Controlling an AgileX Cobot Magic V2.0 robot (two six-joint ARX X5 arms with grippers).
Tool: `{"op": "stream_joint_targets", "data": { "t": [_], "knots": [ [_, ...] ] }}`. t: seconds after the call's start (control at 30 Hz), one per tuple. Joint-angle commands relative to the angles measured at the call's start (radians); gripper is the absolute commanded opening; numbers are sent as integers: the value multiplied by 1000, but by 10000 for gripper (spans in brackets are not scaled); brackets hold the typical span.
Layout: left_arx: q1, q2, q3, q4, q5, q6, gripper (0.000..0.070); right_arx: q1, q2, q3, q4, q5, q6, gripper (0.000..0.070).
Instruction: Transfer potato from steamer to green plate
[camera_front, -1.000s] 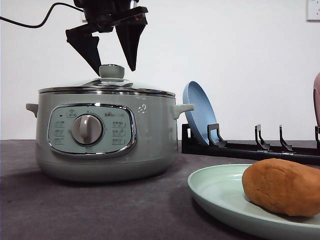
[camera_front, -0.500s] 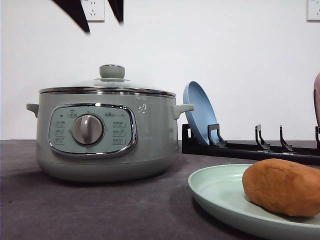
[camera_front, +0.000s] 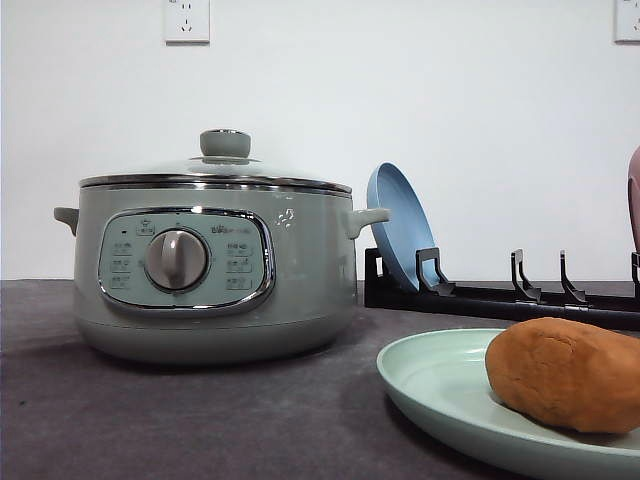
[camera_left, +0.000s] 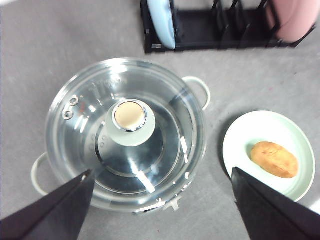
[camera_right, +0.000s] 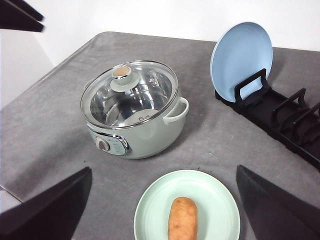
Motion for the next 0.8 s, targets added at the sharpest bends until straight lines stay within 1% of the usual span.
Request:
{"op": "stream_joint_targets", "data": {
  "t": [0.0, 0.13, 0.27, 0.33, 0.43, 0.5, 0.57, 0.63, 0.77],
  "knots": [
    [-4, -28, -51, 26, 2, 18, 556, 9, 5, 16, 5, 4, -25, 585],
    [-4, -183, -280, 136, 3, 17, 556, 9, 5, 16, 5, 4, -38, 585],
    [-4, -387, -570, 324, 8, -6, 556, 9, 5, 16, 5, 4, -46, 585],
    [-4, -490, -717, 423, 8, -38, 556, 9, 5, 16, 3, 4, -53, 585],
    [-3, -646, -929, 561, 8, -109, 556, 9, 5, 16, -2, 4, -61, 585],
    [-4, -737, -1040, 631, 7, -151, 556, 9, 5, 16, -5, 4, -69, 585],
    [-4, -808, -1117, 671, 6, -181, 556, 9, 5, 16, -5, 5, -75, 585],
    [-4, -859, -1164, 678, 6, -188, 556, 9, 5, 16, -7, 5, -87, 584],
    [-4, -898, -1180, 658, 6, -188, 556, 9, 5, 16, -16, 5, -110, 585]
  ]
}}
